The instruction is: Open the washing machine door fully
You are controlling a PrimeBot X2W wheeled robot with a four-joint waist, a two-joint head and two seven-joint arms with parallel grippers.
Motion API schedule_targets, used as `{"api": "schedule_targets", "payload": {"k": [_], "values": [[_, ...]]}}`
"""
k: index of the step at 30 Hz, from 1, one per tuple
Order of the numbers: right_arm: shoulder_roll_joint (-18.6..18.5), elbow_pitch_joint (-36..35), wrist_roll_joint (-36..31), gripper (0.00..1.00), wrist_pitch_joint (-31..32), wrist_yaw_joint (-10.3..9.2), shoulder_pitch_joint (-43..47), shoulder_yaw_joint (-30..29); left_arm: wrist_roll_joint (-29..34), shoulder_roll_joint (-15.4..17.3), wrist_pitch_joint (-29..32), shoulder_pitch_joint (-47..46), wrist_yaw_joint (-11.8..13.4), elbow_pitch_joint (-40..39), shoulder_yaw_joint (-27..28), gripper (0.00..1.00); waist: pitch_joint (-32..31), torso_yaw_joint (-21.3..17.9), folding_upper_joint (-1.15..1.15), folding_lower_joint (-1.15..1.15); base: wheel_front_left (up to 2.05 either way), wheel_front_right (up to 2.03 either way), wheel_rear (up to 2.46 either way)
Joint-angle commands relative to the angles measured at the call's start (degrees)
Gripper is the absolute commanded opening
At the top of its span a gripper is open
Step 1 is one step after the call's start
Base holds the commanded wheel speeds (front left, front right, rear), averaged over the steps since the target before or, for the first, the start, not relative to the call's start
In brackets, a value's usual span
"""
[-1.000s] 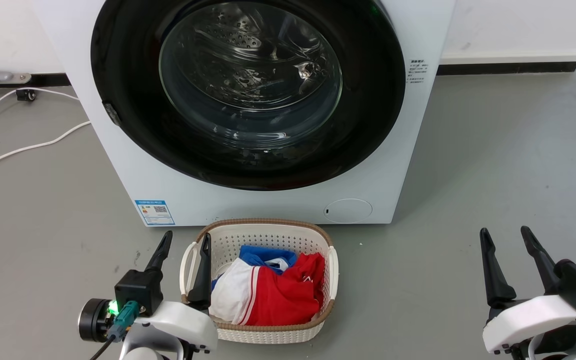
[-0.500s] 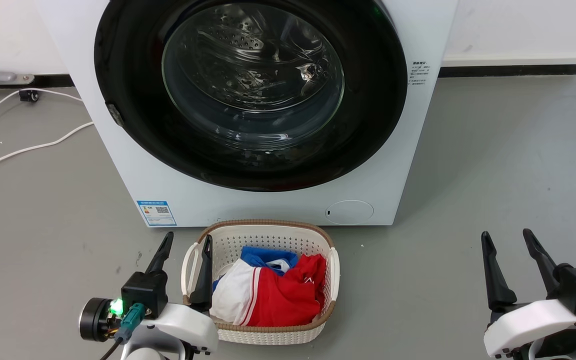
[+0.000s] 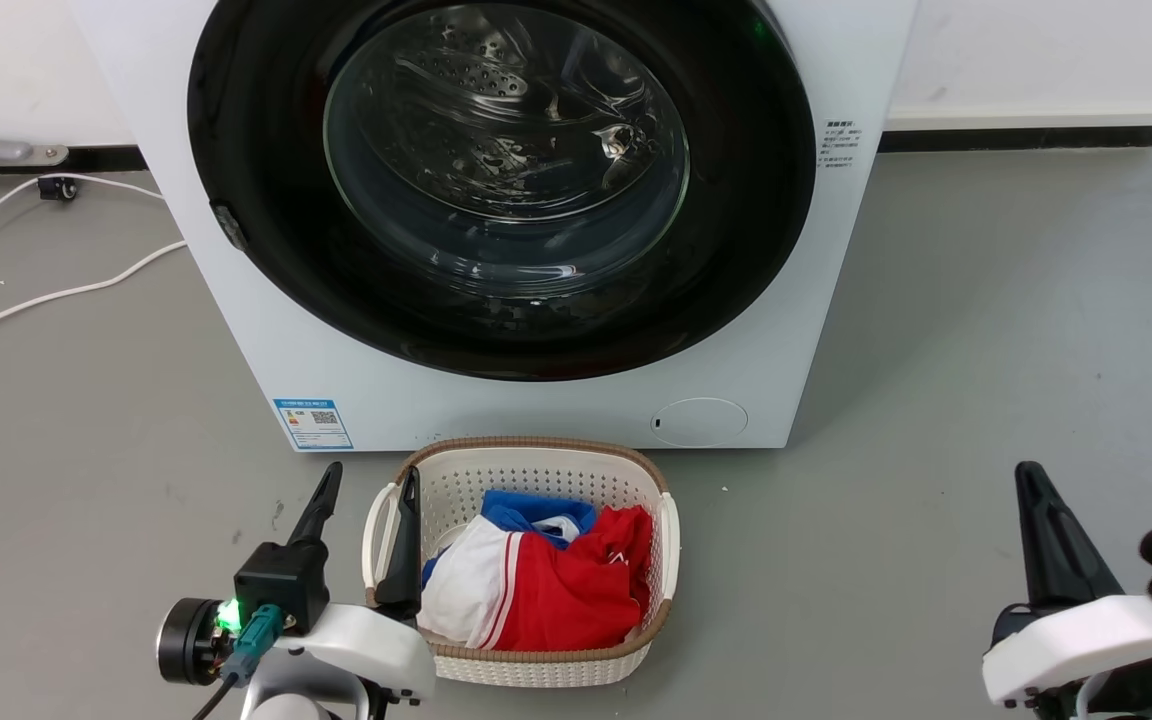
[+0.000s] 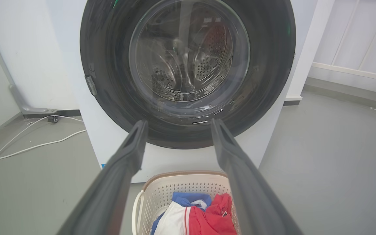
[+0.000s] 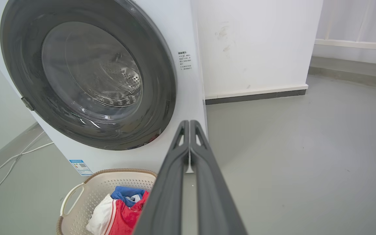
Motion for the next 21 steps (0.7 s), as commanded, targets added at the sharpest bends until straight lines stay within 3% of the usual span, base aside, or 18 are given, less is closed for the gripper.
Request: {"api": "schedule_targets", "payload": {"k": [1,6,8,9,21], "values": [[0.11,1.02,2.64,0.00,0.02,0.01,-0.81,-0.71,-0.21,-0.12,-0.29,-0.37,-0.03,-0.14,0.35,1.00,0.02,-0.07,0.00,0.00,0.00,0.00,0.00],[0.08,4.73,11.13,0.00,0.08,0.01,-3.08,-4.02,-0.05,-0.45,-0.23,-0.56,-0.19,-0.40,0.86,1.00,0.29,0.06,0.00,0.00,0.00,0.00,0.00],[0.09,6.92,17.90,0.00,0.65,0.01,-4.58,-5.60,0.05,-0.62,-0.23,-1.00,-0.09,-0.77,0.96,1.00,0.86,0.10,0.00,0.00,0.00,0.00,0.00],[0.09,7.78,17.80,0.00,0.65,0.01,-5.14,-6.73,0.08,-0.71,-0.23,-1.11,-0.09,-0.97,1.02,1.00,1.12,0.15,0.00,0.00,0.00,0.00,0.00],[0.07,23.33,54.41,0.00,7.61,0.01,-19.41,-19.65,0.39,-1.46,-0.23,-3.51,-0.07,-3.77,1.87,1.00,7.68,1.41,0.00,0.00,0.00,0.00,0.00]]}}
